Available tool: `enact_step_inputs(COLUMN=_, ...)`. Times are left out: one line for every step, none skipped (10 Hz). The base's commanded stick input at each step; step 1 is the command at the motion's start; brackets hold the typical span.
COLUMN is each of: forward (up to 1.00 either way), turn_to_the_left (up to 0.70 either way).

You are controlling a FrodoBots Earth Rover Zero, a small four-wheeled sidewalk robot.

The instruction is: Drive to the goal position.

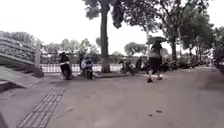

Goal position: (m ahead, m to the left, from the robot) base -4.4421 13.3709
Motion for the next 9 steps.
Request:
enact_step_inputs(forward=0.45, turn_to_the_left=0.05)
enact_step_inputs(forward=0.45, turn_to_the_left=0.00)
enact_step_inputs(forward=0.45, turn_to_the_left=0.00)
enact_step_inputs(forward=0.45, turn_to_the_left=0.00)
enact_step_inputs(forward=0.45, turn_to_the_left=0.00)
enact_step_inputs(forward=0.45, turn_to_the_left=0.00)
enact_step_inputs(forward=0.45, turn_to_the_left=0.00)
enact_step_inputs(forward=0.45, turn_to_the_left=0.00)
enact_step_inputs(forward=0.45, turn_to_the_left=0.00)
